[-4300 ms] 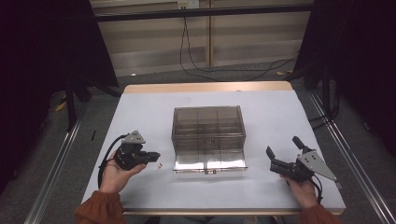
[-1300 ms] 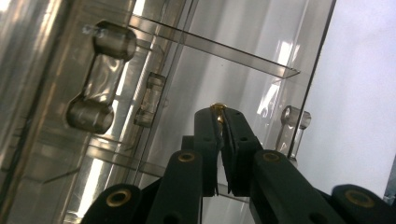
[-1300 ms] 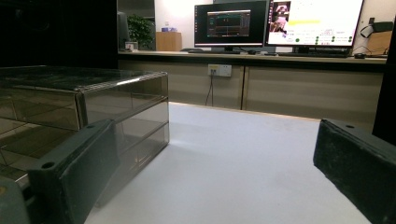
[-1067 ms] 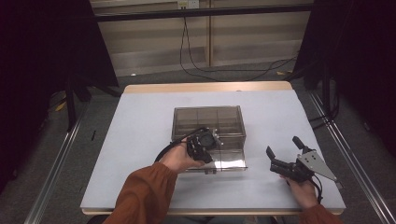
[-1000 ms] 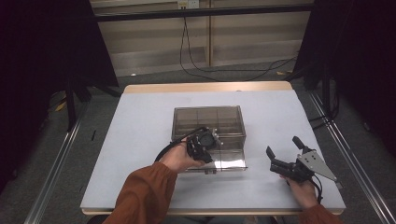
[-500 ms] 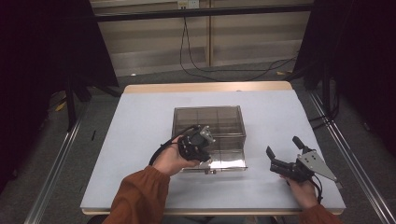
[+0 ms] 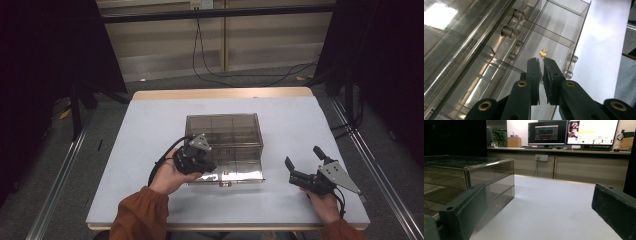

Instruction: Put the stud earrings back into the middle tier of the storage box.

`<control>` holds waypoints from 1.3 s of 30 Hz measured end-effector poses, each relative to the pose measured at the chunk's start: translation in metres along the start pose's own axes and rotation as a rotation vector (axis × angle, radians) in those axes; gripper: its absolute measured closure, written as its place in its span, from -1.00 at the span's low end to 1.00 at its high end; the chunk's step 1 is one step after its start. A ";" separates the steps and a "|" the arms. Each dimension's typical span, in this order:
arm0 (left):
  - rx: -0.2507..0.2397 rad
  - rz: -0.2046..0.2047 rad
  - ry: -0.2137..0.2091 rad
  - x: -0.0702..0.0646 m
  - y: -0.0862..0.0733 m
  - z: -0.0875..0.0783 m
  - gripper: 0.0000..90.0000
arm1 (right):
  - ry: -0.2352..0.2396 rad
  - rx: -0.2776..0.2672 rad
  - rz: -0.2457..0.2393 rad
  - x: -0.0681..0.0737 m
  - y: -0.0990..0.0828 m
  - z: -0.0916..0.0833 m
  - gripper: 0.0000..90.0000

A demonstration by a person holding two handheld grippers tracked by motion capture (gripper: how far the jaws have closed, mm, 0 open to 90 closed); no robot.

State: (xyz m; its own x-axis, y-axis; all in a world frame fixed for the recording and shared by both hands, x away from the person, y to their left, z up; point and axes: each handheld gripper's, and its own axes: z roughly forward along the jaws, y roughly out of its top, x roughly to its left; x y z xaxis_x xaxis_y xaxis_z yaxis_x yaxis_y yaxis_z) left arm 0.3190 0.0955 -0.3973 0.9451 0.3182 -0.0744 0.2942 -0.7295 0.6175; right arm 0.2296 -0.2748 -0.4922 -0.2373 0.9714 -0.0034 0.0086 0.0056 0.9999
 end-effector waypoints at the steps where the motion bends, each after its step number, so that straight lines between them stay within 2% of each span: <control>1: 0.000 0.000 0.000 0.000 0.000 0.000 0.86 | 0.000 0.001 0.001 0.000 0.000 0.000 -1.00; 4: -0.022 -0.007 0.004 0.000 -0.003 -0.003 0.81 | 0.000 0.001 0.002 0.000 0.000 0.000 -1.00; 5: -0.054 -0.017 0.002 0.000 -0.007 -0.008 0.80 | 0.000 0.000 0.000 0.000 0.000 0.000 -1.00; 6: -0.054 -0.017 0.002 0.000 -0.007 -0.008 0.80 | 0.000 0.000 0.000 0.000 0.000 0.000 -1.00; 8: -0.090 -0.034 0.011 0.001 -0.018 -0.016 0.79 | 0.000 0.000 0.000 0.000 0.000 0.000 -1.00; 15: -0.129 -0.098 0.036 0.009 -0.044 -0.032 0.79 | 0.000 0.000 0.000 0.000 0.000 0.000 -1.00; 17: -0.127 -0.097 0.046 0.011 -0.047 -0.035 0.79 | 0.000 0.001 0.000 0.000 0.000 0.000 -1.00; 19: -0.141 -0.121 0.054 0.013 -0.055 -0.040 0.79 | 0.000 0.001 0.000 0.000 0.000 0.000 -1.00; 22: -0.122 -0.131 0.078 0.015 -0.063 -0.045 0.78 | 0.000 0.000 0.001 0.000 0.000 0.000 -1.00; 24: -0.127 -0.136 0.083 0.016 -0.065 -0.045 0.77 | 0.000 0.000 0.000 0.000 0.000 0.000 -1.00; 26: -0.091 -0.144 0.109 0.020 -0.071 -0.046 0.72 | 0.000 0.000 0.000 0.000 0.000 0.000 -1.00; 27: -0.091 -0.144 0.109 0.020 -0.071 -0.046 0.70 | 0.000 0.000 0.000 0.000 0.000 0.000 -1.00; 28: -0.040 -0.137 0.128 0.024 -0.075 -0.046 0.69 | 0.000 0.001 0.001 0.000 0.000 0.000 -1.00; 32: -0.025 -0.157 0.148 0.028 -0.081 -0.048 0.67 | 0.001 0.000 -0.001 0.000 0.000 0.000 -1.00; 33: -0.001 -0.150 0.157 0.032 -0.084 -0.049 0.65 | 0.001 0.001 0.001 0.000 0.000 0.000 -1.00; 35: 0.007 -0.159 0.153 0.033 -0.086 -0.050 0.65 | 0.001 0.001 0.000 0.000 0.000 0.000 -1.00; 36: 0.030 -0.161 0.164 0.036 -0.088 -0.050 0.65 | 0.001 0.001 0.001 0.000 0.000 0.000 -1.00; 39: 0.062 -0.164 0.163 0.040 -0.091 -0.049 0.64 | 0.001 0.001 0.002 0.000 0.000 0.000 -0.99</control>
State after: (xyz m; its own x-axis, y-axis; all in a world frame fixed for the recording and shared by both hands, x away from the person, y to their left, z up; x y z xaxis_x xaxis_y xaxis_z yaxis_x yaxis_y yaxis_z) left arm 0.3225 0.2044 -0.4181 0.8500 0.5254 -0.0395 0.4548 -0.6939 0.5582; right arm 0.2296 -0.2746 -0.4922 -0.2379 0.9713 -0.0017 0.0103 0.0043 0.9999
